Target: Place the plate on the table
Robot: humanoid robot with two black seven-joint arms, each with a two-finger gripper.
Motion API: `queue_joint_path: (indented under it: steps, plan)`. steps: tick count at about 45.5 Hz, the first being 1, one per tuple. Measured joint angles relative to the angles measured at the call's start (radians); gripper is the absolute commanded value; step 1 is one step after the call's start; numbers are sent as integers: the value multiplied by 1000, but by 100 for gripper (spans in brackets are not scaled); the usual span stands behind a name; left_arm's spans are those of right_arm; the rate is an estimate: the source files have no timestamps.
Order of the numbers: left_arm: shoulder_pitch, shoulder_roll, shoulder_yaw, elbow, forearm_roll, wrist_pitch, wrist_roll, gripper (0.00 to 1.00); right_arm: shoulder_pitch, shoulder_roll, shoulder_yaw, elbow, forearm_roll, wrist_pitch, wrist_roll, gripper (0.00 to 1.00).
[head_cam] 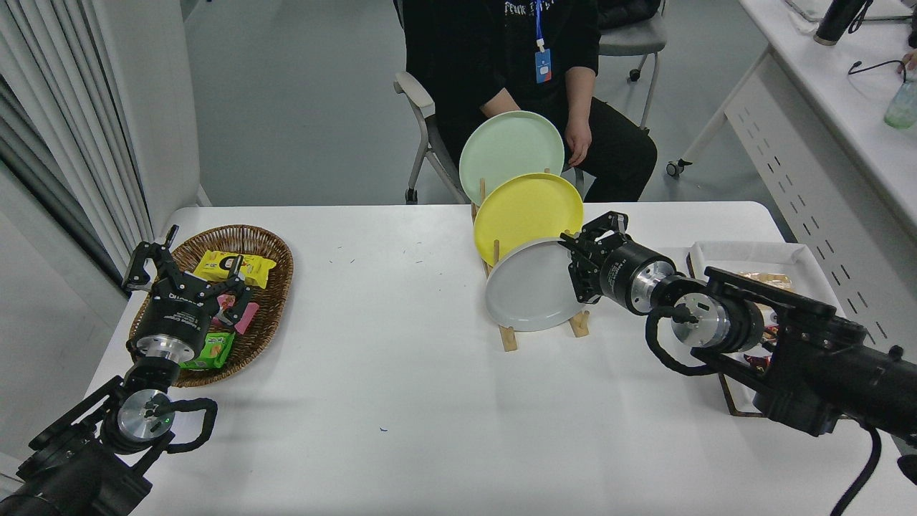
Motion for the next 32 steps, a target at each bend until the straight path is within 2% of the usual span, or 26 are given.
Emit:
queue_joint_path:
  steps: [32]
  plan:
    - [0,0,0,0,0,0,0,98,-7,-36,57,118,49,-90,2,0]
